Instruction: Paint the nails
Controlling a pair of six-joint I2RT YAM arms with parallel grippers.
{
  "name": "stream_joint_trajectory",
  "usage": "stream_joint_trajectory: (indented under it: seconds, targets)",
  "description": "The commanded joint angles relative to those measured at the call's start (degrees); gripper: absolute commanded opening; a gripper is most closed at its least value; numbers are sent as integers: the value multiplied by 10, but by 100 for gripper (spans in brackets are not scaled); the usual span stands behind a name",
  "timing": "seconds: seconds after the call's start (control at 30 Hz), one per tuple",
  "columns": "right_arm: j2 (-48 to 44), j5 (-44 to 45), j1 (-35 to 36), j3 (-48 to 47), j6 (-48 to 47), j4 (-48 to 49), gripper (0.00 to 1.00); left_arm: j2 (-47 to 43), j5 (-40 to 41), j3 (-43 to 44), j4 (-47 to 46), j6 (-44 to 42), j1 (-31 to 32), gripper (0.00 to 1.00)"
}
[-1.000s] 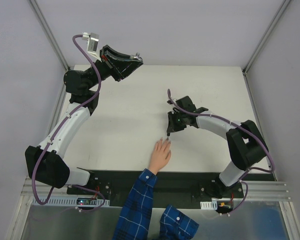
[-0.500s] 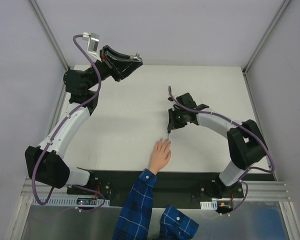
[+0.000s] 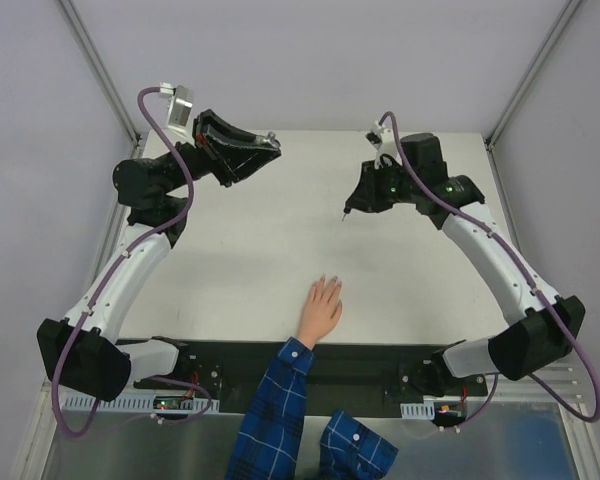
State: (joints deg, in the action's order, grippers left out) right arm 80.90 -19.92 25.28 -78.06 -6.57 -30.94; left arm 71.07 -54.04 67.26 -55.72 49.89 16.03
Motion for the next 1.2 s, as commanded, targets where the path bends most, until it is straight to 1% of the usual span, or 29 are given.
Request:
stream_joint_trajectory:
  seconds: [0.0, 0.03, 0.13, 0.17, 0.2, 0.23, 0.27, 0.33, 0.4, 0.67, 0.9, 1.17]
  targets:
    - [-38, -98, 0, -102, 18, -50, 0, -36, -32, -24, -38, -16, 0, 0]
    - [-40, -107, 0, -146, 38, -56, 0, -38, -35, -28, -38, -16, 1, 0]
    - [-43, -131, 0, -211, 77, -54, 1, -44, -46, -42, -37, -18, 7, 0]
    - [-43, -136, 0, -250, 91, -48, 0, -45, -48, -49, -37, -20, 8, 0]
    - [-41, -156, 1, -263, 107, -38, 0, -44, -55, -51, -37, -20, 12, 0]
    - [-40, -168, 0, -276, 124, 0, 0, -42, -66, -53, -37, -20, 16, 0]
    - [-36, -179, 1, -288, 172, 23, 0, -36, -75, -52, -36, -18, 19, 0]
    - [-29, -212, 2, -297, 211, 83, 0, -32, -84, -50, -27, -22, 29, 0]
    - [-14, -219, 6, -317, 228, 89, 0, -32, -85, -57, -23, -30, 32, 0]
    - [14, -227, 41, -348, 237, 102, 0, -20, -97, -50, 4, -49, 58, 0]
    - [11, -234, 48, -329, 243, 107, 0, -12, -90, -47, 5, -58, 68, 0]
    - [4, -241, 55, -313, 246, 112, 0, -24, -75, -54, 23, -79, 70, 0]
